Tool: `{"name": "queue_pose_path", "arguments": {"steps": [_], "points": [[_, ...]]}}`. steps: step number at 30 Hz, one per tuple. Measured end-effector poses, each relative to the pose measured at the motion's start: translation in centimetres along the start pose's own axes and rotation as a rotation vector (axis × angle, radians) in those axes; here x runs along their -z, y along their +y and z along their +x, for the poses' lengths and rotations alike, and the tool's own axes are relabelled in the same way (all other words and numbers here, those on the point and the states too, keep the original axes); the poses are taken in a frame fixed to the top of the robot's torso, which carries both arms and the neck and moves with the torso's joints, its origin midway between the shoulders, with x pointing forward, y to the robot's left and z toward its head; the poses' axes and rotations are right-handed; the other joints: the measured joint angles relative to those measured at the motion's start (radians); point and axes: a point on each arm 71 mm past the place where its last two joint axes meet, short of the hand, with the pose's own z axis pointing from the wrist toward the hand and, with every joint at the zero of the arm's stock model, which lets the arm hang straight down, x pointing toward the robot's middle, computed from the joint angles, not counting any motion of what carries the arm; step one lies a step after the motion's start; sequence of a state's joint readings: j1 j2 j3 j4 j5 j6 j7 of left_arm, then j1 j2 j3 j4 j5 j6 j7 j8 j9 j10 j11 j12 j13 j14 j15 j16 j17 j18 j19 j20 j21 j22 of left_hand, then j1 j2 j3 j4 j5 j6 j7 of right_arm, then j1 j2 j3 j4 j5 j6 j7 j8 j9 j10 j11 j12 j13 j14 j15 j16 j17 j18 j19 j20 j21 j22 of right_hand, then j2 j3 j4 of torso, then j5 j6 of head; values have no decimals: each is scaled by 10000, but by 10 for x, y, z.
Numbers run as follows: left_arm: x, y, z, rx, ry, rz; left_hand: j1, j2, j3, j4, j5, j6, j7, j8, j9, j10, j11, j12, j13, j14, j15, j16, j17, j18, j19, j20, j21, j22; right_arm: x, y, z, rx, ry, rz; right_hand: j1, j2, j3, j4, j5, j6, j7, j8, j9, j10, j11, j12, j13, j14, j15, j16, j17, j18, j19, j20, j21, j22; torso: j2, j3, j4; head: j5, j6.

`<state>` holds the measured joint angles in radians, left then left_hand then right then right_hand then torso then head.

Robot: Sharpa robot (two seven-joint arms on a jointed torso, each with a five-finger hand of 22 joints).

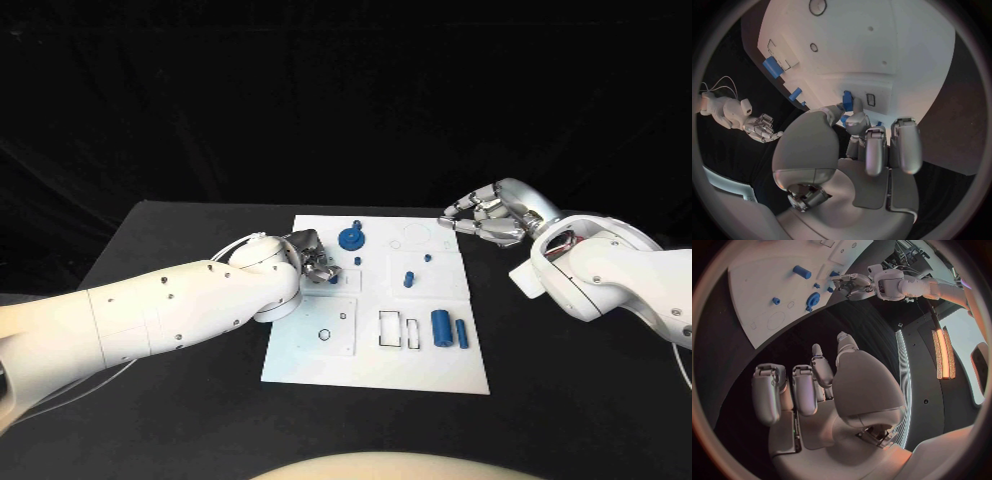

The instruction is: Assemble the parts on the task board

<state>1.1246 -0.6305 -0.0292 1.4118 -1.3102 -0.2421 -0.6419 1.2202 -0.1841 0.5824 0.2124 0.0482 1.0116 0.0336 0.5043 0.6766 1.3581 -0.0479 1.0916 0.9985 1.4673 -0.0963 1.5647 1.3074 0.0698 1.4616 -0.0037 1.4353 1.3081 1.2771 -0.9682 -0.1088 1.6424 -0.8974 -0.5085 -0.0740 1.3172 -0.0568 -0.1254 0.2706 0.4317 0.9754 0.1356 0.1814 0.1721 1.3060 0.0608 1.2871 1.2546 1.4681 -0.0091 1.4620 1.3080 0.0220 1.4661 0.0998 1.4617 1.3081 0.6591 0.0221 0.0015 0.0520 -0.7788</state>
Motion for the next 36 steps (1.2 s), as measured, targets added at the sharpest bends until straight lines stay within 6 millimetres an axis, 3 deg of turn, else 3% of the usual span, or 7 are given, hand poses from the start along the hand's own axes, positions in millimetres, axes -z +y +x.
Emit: {"name": "queue_pose_path", "arguments": {"steps": [7,15,20,36], "points": [[0,0,0,-40,28,-7,-80,-30,27,-26,0,-15,-16,48,-2,-1,1,0,2,0,0,0,0,1,0,0,0,-1,0,0,0,2,-1,0,0,0,0,0,0,0,0,0,-1,0,0,0,0,0,0,0,-1,0,0,0,0,-1,1,0,-2,1,6],[0,0,0,-58,38,-23,-326,-246,177,-242,1,74,-104,50,10,57,-57,47,53,-10,-66,0,-1,1,0,0,0,-2,0,-1,0,2,1,8,-39,39,-27,27,0,0,0,0,-2,0,0,0,0,0,0,0,-2,0,0,0,0,-2,7,0,-1,-12,-16],[0,0,0,-59,37,-40,-530,-187,312,-433,0,78,-108,90,74,61,-61,47,76,-2,-74,0,-1,2,37,-37,0,-3,0,-1,0,1,5,10,-39,39,-27,27,0,0,0,0,-3,0,0,0,0,0,0,0,-2,0,0,0,0,-2,8,0,-1,-18,-18],[0,0,0,-47,40,-83,-674,-227,344,-573,0,94,-118,91,94,59,-59,47,91,-38,-108,0,6,0,36,-36,0,-4,0,-1,0,5,0,14,-38,39,-55,55,38,0,0,0,7,0,0,0,-26,0,0,-40,-4,-1,0,0,-49,-5,7,-5,2,-26,-45]]}}
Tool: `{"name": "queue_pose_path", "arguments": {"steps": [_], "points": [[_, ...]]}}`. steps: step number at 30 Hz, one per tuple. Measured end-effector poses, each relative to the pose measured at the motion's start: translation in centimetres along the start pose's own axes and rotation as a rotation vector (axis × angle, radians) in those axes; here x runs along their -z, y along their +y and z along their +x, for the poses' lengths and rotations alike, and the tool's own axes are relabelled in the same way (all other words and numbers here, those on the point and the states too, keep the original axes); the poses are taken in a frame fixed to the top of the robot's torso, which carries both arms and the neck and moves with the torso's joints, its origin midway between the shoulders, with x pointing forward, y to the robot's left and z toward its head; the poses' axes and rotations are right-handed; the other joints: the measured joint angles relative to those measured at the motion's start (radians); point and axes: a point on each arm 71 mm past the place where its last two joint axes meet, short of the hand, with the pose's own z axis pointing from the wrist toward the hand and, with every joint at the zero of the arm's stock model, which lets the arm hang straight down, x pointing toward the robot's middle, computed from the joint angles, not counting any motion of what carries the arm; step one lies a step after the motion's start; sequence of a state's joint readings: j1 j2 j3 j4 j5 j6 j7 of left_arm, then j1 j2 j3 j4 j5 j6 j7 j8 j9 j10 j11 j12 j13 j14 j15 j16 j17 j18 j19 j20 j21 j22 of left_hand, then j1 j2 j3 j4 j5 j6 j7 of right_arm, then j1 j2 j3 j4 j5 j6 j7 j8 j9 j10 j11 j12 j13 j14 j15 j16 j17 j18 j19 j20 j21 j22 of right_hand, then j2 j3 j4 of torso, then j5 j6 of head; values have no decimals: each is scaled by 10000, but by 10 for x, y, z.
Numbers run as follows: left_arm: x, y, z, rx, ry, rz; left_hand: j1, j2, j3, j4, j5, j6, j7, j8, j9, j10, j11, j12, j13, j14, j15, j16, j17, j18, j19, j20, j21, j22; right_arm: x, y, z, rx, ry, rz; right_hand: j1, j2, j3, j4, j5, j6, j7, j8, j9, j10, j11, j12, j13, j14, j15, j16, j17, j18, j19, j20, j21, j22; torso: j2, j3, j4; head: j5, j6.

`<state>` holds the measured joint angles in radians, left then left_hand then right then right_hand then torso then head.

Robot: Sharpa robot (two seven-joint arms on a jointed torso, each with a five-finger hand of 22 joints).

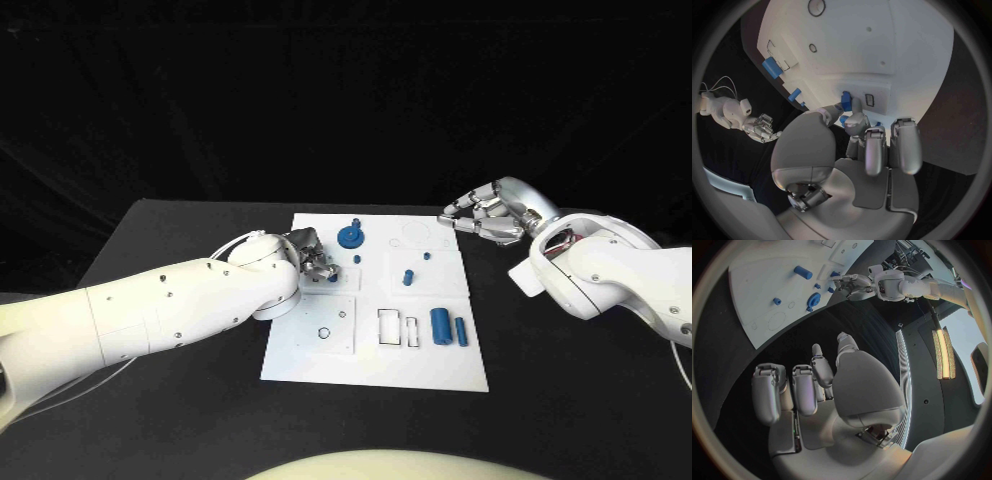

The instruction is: Assemble the parts on the task board

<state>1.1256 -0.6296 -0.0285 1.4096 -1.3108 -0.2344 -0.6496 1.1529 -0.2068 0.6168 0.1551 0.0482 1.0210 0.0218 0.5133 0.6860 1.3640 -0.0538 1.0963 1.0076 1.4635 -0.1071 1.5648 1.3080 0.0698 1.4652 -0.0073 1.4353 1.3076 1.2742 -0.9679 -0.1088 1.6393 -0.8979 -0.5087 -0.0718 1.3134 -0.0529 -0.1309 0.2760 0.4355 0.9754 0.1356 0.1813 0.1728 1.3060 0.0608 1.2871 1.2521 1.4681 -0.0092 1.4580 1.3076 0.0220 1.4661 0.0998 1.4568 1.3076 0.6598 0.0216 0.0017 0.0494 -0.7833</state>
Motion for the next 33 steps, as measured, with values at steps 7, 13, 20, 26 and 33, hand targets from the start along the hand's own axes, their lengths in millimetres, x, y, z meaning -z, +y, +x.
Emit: {"name": "queue_pose_path", "arguments": {"steps": [7,13,20,26,33], "points": [[0,0,0,5,3,-14,-65,-41,-31,-81,0,2,0,-4,43,-2,2,42,14,0,0,0,-1,1,0,0,0,0,0,0,0,2,-3,2,-2,2,-15,15,0,0,0,0,9,0,0,0,-16,0,0,-27,0,1,0,0,-38,-1,-1,0,1,6,-7],[0,0,0,11,11,-34,-80,-52,-394,90,0,136,-130,-5,51,-1,-3,42,25,0,0,0,-2,1,0,0,0,-1,0,0,0,2,-5,3,-42,42,-28,28,0,0,0,0,9,0,0,0,-27,0,0,-38,-1,0,0,0,-38,-1,-1,0,1,9,-2],[0,1,0,24,5,-56,-80,-53,-510,90,0,196,-163,-12,63,-1,-4,42,24,0,0,0,-3,1,0,0,0,-2,0,0,0,2,-10,4,-41,41,-44,44,0,-7,7,0,17,0,0,0,-27,0,0,-38,-2,1,0,0,-38,-2,0,0,2,22,3],[0,1,0,28,-2,-60,-74,-58,-575,78,0,200,-166,-14,71,-2,-4,42,23,0,0,0,-3,1,0,1,0,-2,0,0,0,2,-16,5,-81,80,-69,69,0,-34,33,0,17,0,0,0,-27,0,0,-38,-2,0,0,0,-37,-3,0,3,1,17,4],[-1,1,0,33,-12,-55,-8,-125,-694,171,0,204,-166,-14,73,-2,-3,41,22,34,-35,0,-4,1,-1,1,0,-3,0,0,0,1,-19,3,-80,80,-69,69,-1,-33,33,0,16,0,0,0,-26,0,0,-38,-2,0,0,0,-76,-1,1,2,1,4,-3]]}}
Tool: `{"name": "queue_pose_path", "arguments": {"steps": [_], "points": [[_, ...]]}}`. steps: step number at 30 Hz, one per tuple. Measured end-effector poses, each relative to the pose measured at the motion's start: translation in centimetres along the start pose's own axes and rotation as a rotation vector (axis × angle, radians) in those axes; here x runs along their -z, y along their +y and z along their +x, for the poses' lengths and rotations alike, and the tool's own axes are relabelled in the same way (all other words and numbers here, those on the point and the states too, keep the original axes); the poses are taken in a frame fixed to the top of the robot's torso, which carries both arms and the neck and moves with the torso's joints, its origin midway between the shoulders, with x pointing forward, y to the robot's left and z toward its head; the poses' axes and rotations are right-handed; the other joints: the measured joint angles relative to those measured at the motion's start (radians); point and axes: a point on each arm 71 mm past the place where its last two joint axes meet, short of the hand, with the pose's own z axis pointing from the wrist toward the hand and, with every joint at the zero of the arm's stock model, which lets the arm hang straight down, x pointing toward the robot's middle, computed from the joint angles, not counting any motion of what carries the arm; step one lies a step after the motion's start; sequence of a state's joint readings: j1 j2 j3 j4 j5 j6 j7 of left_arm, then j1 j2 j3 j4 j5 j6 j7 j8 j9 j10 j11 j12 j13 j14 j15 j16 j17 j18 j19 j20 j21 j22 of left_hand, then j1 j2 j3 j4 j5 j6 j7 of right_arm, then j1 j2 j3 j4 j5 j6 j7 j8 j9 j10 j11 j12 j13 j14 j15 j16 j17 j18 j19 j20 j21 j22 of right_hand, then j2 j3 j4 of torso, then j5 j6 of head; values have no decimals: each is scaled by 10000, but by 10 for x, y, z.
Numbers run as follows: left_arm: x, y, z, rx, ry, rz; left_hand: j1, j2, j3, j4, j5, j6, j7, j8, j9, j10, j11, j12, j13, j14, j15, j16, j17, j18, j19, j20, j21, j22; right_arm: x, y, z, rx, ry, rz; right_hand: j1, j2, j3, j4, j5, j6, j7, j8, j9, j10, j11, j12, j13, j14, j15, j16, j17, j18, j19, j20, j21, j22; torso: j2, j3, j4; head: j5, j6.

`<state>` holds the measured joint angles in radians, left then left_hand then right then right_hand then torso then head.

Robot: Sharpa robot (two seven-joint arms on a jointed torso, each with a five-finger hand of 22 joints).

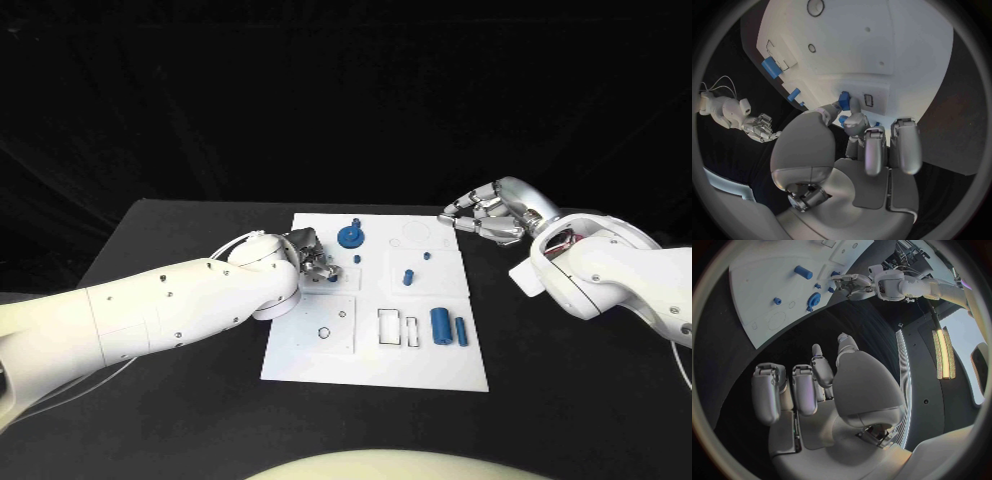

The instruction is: Assemble the parts on the task board

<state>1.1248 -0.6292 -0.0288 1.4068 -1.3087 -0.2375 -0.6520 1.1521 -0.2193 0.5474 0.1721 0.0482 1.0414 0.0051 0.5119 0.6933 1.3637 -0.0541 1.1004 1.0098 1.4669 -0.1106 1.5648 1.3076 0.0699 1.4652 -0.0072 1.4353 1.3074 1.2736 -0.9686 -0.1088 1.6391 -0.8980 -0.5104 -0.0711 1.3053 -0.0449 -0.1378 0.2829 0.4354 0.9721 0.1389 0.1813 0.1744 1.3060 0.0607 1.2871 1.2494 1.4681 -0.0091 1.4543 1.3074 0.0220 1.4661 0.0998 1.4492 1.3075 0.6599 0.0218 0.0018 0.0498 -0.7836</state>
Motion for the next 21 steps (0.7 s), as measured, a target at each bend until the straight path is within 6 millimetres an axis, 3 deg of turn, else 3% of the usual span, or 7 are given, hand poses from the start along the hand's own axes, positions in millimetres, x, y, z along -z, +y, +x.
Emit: {"name": "queue_pose_path", "arguments": {"steps": [4,10,15,21], "points": [[0,0,0,3,-2,2,-37,-37,-391,164,1,30,4,5,62,-1,1,0,2,0,0,0,0,-1,0,0,0,7,0,0,0,0,-3,1,-1,1,-11,11,0,0,0,0,13,0,0,-39,-12,0,0,-41,0,0,0,0,0,6,1,0,0,-6,-1],[0,1,0,22,-20,-20,28,-72,-1505,614,1,96,-34,12,80,-2,1,35,18,0,0,0,-1,0,0,0,0,6,0,0,0,1,-9,2,-80,80,-85,28,0,0,0,0,23,0,0,-39,-17,0,0,-41,0,1,0,0,0,6,2,0,0,-11,-1],[0,2,1,34,-2,-55,162,171,-2157,886,1,96,-33,12,80,-2,2,34,29,0,0,0,-1,0,0,0,0,5,0,0,0,1,-14,2,-80,80,-98,41,0,0,0,0,23,0,0,-39,-16,0,0,-41,-1,0,0,0,0,5,2,0,-1,-13,-1],[-1,2,1,59,3,-96,266,272,-2556,1096,1,95,-33,12,87,-3,2,34,38,0,0,0,-2,0,0,0,0,5,0,0,0,2,-21,5,-79,79,-98,41,0,0,0,0,22,0,0,-39,-16,0,0,-40,-1,1,0,0,0,4,2,0,-2,-20,-1]]}}
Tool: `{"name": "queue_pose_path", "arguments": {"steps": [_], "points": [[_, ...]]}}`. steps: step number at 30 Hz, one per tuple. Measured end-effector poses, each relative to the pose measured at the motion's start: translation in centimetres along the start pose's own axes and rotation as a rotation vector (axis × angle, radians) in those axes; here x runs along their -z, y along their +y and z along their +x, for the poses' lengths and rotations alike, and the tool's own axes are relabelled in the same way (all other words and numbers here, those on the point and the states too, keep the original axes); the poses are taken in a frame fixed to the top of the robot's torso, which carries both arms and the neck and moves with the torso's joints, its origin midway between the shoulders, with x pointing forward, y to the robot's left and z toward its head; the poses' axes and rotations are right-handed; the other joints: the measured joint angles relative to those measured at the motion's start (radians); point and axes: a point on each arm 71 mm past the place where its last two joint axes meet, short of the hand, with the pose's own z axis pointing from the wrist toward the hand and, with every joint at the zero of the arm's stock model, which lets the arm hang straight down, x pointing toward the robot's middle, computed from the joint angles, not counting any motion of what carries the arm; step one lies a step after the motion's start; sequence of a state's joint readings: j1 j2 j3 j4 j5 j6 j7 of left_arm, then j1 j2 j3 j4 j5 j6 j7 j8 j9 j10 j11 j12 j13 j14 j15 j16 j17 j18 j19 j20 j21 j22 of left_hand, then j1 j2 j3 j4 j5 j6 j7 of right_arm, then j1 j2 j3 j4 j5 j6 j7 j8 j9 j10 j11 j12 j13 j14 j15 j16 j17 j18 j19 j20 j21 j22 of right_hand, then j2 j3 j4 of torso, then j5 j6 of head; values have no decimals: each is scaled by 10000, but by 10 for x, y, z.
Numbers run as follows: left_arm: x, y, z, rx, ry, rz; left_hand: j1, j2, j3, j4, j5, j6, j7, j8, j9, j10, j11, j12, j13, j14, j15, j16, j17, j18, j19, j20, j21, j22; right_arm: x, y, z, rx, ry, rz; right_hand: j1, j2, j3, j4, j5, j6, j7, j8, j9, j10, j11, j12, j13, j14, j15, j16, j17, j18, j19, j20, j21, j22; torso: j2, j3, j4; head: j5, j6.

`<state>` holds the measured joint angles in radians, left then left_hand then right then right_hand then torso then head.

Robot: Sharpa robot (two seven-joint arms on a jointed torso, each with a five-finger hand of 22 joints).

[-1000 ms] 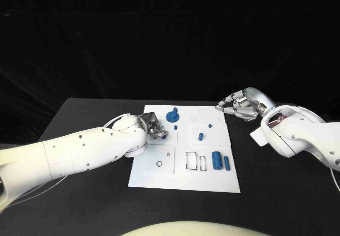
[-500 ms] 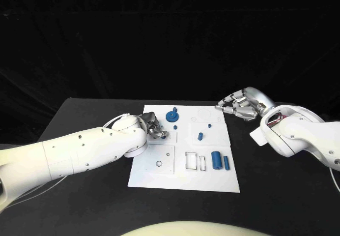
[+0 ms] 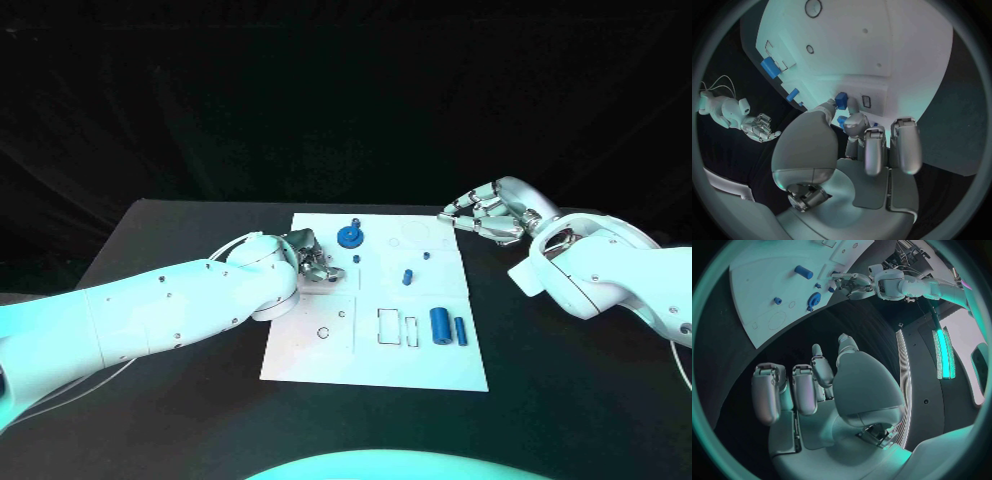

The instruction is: Assemble the parts on the task board

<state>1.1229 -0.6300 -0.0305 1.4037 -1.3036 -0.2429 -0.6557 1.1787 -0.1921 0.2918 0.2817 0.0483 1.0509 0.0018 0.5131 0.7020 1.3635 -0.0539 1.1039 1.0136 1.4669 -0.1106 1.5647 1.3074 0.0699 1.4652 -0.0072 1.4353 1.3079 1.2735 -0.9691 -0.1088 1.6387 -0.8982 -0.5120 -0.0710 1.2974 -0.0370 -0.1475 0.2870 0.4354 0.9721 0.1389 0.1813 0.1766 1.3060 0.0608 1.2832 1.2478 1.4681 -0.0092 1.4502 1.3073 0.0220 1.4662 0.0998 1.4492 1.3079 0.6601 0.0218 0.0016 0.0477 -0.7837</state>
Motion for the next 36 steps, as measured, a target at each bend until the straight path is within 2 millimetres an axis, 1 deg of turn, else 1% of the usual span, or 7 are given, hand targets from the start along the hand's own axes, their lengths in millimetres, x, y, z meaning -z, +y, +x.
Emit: {"name": "queue_pose_path", "arguments": {"steps": [5,7,13,19,30,31,36], "points": [[0,0,0,32,-16,-24,2,2,-50,50,0,0,0,0,4,0,0,0,-1,0,0,0,0,-1,0,0,0,-1,0,0,0,1,-4,3,0,0,0,0,0,0,0,0,-1,0,0,0,0,0,0,0,2,0,0,0,-11,-1,2,2,0,-13,16],[0,0,0,46,-25,-27,37,45,-145,79,0,22,22,0,4,0,1,0,-1,0,0,0,0,0,0,0,0,-1,0,0,0,1,-4,4,1,-1,0,0,0,0,0,0,-1,0,0,0,0,0,0,0,7,0,0,0,-39,-1,2,2,0,-14,23],[0,1,0,140,-56,-58,-264,303,-907,99,0,36,36,0,14,-1,0,0,-2,0,0,0,0,-1,0,0,0,-1,0,0,0,4,-11,11,1,-1,1,-1,0,0,0,0,9,0,0,0,1,0,0,0,8,0,0,0,-39,-2,1,2,0,-15,39],[1,1,-2,312,-104,-56,-385,404,-1437,109,0,36,36,-1,18,-1,1,0,-34,0,0,0,-1,0,0,0,0,-2,0,-2,-1,16,-35,40,-13,13,1,-1,0,0,0,0,8,0,0,0,1,0,0,0,7,0,0,0,-39,-3,0,-2,0,-25,65],[5,1,-18,685,-268,-5,-451,471,-1950,122,0,35,37,-1,21,-1,1,0,-62,0,1,0,3,0,-1,0,0,-3,-1,-4,-2,26,-61,85,-40,39,-56,1,0,0,0,0,7,0,0,0,-8,0,0,-37,6,-1,0,0,-39,-4,-6,1,3,-31,84],[6,0,-20,718,-269,-1,-494,514,-2000,125,0,35,36,-1,21,-1,1,0,-62,0,1,0,5,0,0,0,0,-3,-1,-4,-2,27,-64,90,-39,40,-56,1,0,0,0,0,11,0,0,0,-8,0,0,-36,5,0,0,0,-38,-4,-7,1,4,-27,83],[8,-2,-29,906,-297,39,-533,468,-2092,133,0,35,37,-1,21,-1,1,0,-62,0,1,0,7,0,0,0,0,-4,-1,-5,-2,34,-84,120,-39,39,-56,1,0,0,0,0,19,0,0,0,-8,0,0,-37,5,0,0,0,-38,-5,-8,0,4,-14,77]]}}
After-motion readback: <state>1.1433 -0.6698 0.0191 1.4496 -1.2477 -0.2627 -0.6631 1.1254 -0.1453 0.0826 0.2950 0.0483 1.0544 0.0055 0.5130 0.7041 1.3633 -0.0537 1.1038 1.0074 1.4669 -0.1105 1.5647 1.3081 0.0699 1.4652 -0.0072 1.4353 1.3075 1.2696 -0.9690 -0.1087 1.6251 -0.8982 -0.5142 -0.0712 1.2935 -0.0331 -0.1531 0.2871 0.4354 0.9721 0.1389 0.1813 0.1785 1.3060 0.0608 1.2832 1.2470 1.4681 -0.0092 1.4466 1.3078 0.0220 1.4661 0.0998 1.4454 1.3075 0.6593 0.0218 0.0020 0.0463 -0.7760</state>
